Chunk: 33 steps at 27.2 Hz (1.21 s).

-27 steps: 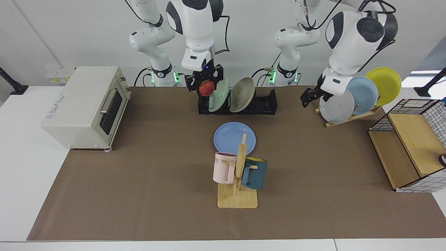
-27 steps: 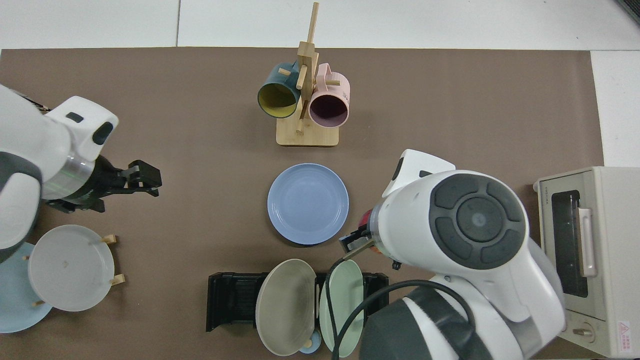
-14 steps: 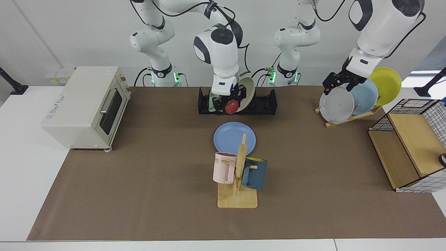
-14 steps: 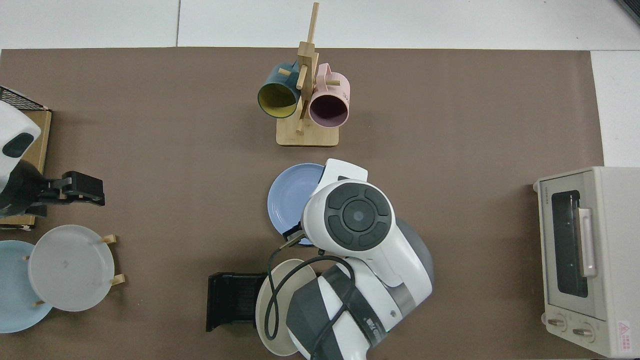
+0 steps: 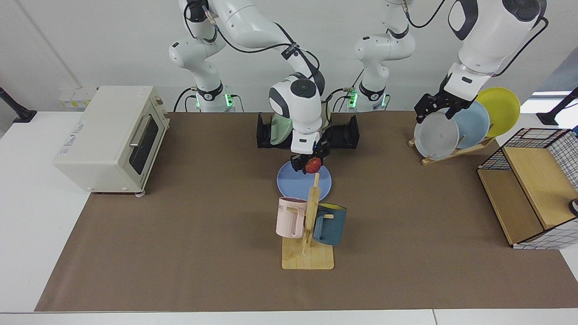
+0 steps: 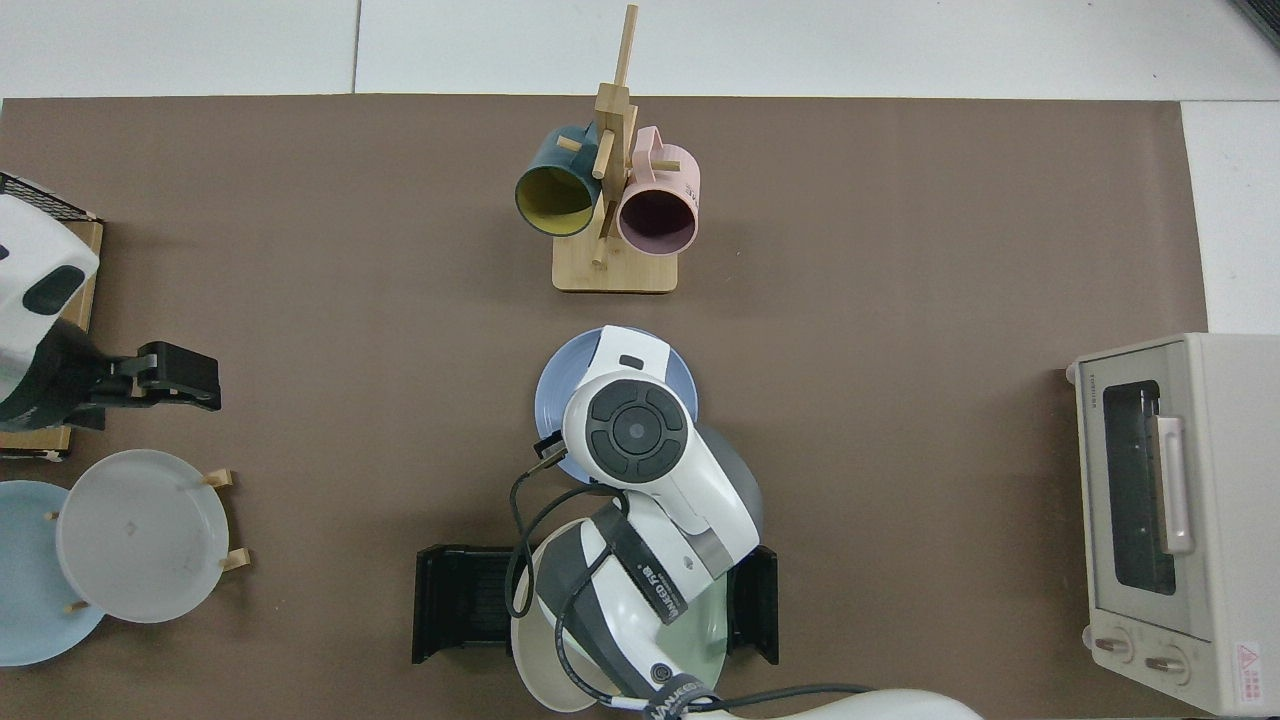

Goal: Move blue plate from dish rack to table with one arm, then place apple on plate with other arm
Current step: 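Lower the apple onto the blue plate and open the right gripper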

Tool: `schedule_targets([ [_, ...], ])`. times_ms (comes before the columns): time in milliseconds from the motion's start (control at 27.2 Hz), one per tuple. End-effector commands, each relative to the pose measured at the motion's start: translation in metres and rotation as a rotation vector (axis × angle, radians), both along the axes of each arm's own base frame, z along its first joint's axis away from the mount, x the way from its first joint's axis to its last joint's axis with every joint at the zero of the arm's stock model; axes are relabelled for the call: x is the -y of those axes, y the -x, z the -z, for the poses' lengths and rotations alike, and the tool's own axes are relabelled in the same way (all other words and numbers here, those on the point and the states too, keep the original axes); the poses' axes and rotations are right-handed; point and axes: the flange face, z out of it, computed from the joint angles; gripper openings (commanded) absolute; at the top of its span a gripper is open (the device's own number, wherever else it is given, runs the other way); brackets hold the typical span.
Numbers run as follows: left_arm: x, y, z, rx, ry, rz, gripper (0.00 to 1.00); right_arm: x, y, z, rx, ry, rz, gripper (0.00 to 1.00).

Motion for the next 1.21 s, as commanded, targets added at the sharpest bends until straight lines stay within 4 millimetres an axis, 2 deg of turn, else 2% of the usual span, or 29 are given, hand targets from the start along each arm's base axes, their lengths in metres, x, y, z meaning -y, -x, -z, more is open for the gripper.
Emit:
schedule_targets([
  [0,0.005,-0.001,-0.002,0.020,0.001,0.006,1.00,0.005,-0.010,0.012,0.015,-0.010,0.026,0.09],
  [183,0.005,-0.001,-0.002,0.023,0.002,0.006,1.00,0.006,-0.015,0.027,0.032,-0.016,0.033,0.11],
  [294,0.005,-0.001,-0.001,0.021,0.002,0.006,1.00,0.007,-0.016,0.034,0.030,-0.013,0.035,0.19],
  [330,0.005,-0.001,-0.002,0.023,0.002,0.006,1.00,0.007,-0.016,0.037,0.027,-0.010,0.033,0.28],
  [367,0.005,-0.001,-0.001,0.021,0.002,0.006,1.00,0.008,-0.016,0.037,0.027,-0.010,0.035,0.49],
  [404,0.005,-0.001,-0.001,0.021,0.002,0.006,1.00,0.010,-0.017,0.037,0.026,-0.009,0.038,0.80],
  [440,0.005,-0.001,-0.001,0.021,0.002,0.006,1.00,0.010,-0.018,0.036,0.028,-0.009,0.038,1.00],
  [587,0.005,-0.001,-0.001,0.021,0.002,0.006,1.00,0.011,-0.022,0.026,0.036,-0.013,0.037,1.00],
  [881,0.008,-0.002,0.000,0.021,0.001,0.011,1.00,0.024,-0.026,-0.024,0.054,-0.038,0.050,1.00],
  [1064,0.009,-0.002,0.000,0.021,0.001,0.011,1.00,0.034,-0.020,-0.066,0.052,-0.049,0.051,1.00],
  [1174,0.010,-0.002,-0.001,0.023,0.001,0.011,1.00,0.052,-0.020,-0.096,0.046,-0.047,0.033,1.00],
])
